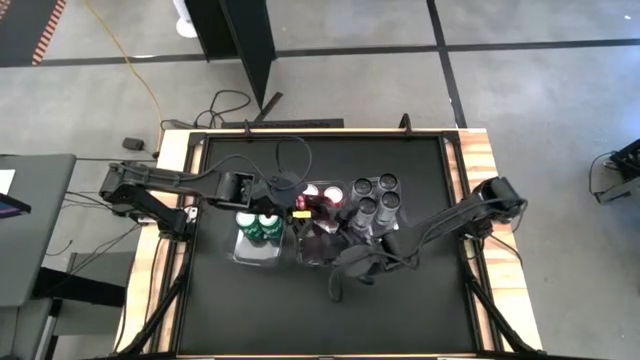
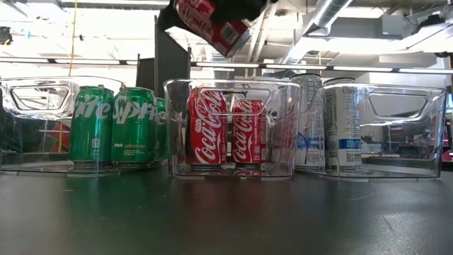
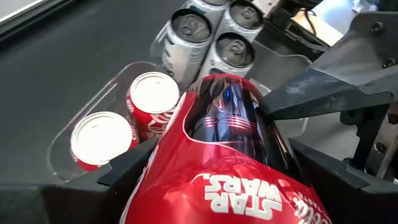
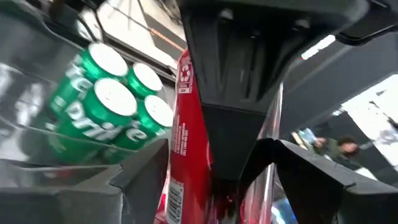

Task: Sort soda cans
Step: Put the red soda can into the middle transparent bin

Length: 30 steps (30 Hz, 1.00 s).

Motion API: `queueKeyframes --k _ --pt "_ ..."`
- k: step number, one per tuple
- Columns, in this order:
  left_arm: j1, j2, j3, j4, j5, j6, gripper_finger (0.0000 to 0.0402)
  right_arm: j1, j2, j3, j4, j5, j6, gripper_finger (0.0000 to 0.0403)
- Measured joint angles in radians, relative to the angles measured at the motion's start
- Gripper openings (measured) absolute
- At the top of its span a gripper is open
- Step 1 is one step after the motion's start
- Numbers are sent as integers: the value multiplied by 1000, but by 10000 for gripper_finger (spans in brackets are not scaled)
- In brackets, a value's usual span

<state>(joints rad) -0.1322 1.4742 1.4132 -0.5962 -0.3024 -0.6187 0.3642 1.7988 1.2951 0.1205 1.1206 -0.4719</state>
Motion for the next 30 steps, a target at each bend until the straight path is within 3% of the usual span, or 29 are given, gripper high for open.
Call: queueKeyframes --k 7,18,23,30 --pt "0 1 0 -32 -1 -8 302 -10 18 15 -19 8 21 314" --pt "-8 -1 8 11 45 42 302 119 -39 11 -21 157 -67 397" --pt "-6 -1 6 -10 58 111 302 197 -111 9 -47 170 -79 398" --pt "-14 -1 5 -38 83 338 302 319 -227 7 -142 169 -72 391"
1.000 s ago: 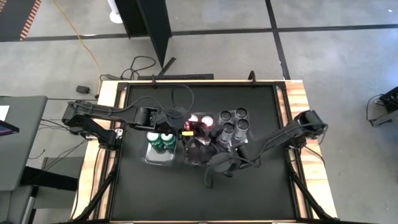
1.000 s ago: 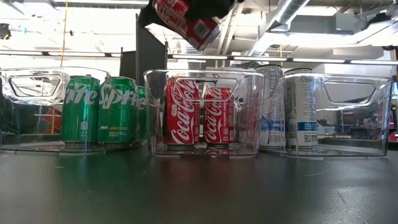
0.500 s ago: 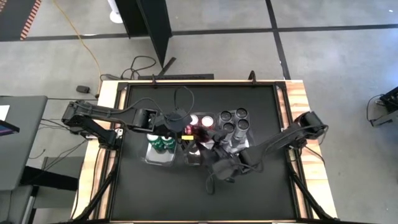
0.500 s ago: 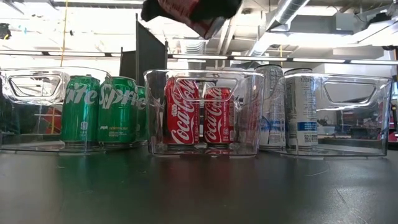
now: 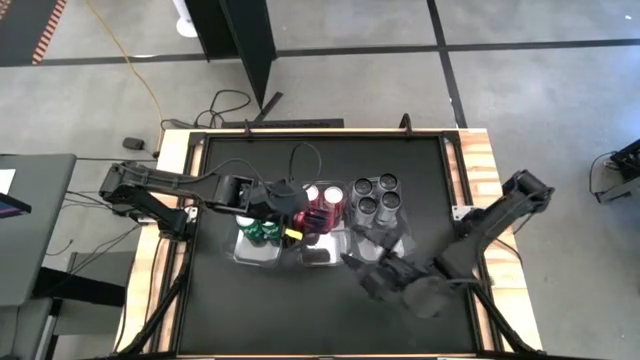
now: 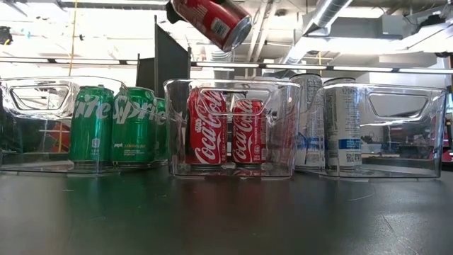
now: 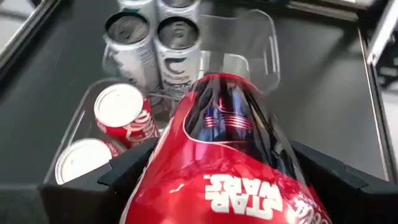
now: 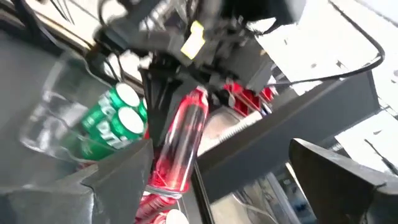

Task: Sort soda cans
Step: Put the red soda can into the middle transparent bin

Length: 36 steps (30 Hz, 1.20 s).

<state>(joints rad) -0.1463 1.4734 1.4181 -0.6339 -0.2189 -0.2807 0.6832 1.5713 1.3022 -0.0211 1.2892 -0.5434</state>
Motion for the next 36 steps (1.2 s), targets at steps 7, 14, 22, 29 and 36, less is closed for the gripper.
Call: queueKeyframes --k 7,14,22,29,36 --pt "0 33 4 13 43 186 302 79 -89 0 -28 0 8 385" --pt "3 234 166 -100 65 275 302 104 -132 2 -128 2 93 384" --pt "27 494 496 -391 63 285 302 108 -135 2 -313 6 267 384" --pt "48 668 685 -533 55 293 302 136 -135 1 -379 16 335 384" --pt "73 758 764 -621 4 295 302 160 -135 1 -380 19 335 384"
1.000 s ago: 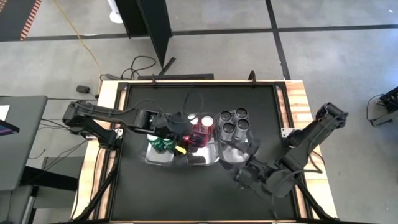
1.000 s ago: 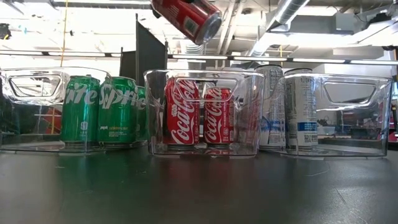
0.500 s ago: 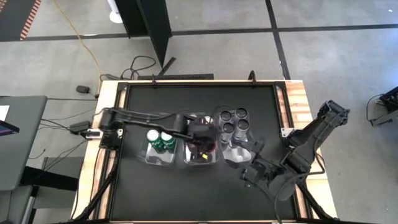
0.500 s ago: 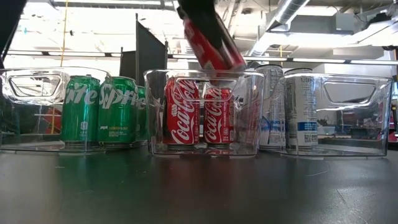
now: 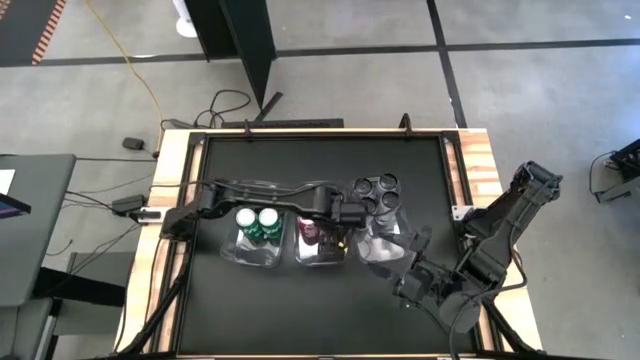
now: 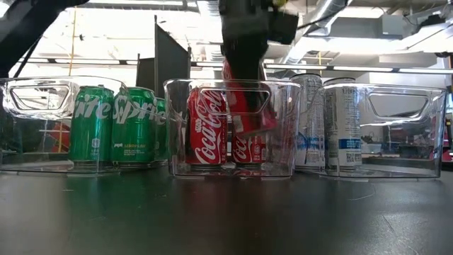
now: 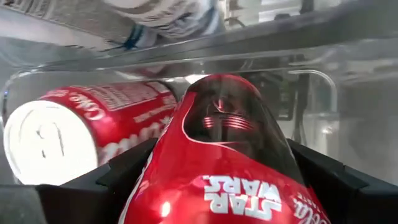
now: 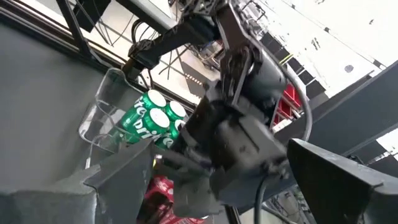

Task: Sort soda cans
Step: Put the red soda can into the middle transparent bin

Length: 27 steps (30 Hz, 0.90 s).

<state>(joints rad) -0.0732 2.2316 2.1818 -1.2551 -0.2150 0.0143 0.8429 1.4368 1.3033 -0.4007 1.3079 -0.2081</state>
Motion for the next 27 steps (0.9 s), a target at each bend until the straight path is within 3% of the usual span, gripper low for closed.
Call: queueKeyframes --k 22,27 --pt "84 10 -6 9 22 -39 302 1 0 0 -14 0 25 384" --pt "85 20 -21 32 30 -27 330 2 0 0 -14 0 27 384"
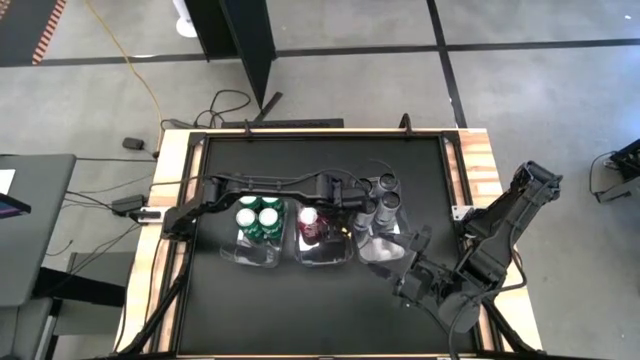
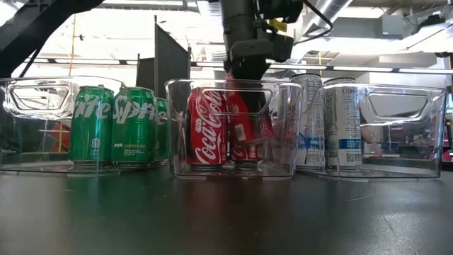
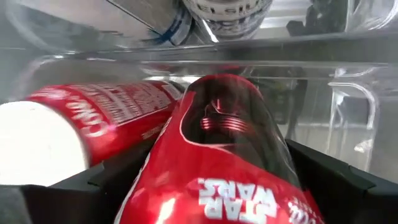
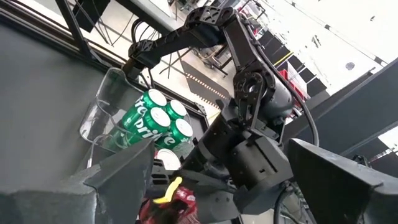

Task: Sort soda cans
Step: Put the red soda can into the middle transparent bin, then adjust the transparent bins to align them on the table

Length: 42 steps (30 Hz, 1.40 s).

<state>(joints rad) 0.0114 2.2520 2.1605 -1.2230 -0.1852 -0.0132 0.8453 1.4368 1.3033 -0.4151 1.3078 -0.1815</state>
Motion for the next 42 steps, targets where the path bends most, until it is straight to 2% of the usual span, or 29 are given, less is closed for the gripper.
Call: queueKeyframes --k 23,34,42 --pt "-21 21 16 -25 1 46 332 6 3 0 -38 -1 43 384" --pt "-35 17 18 -28 -55 77 386 6 3 0 -42 -1 52 384" --pt "-36 14 50 -69 -82 56 389 6 3 0 -42 -1 53 384"
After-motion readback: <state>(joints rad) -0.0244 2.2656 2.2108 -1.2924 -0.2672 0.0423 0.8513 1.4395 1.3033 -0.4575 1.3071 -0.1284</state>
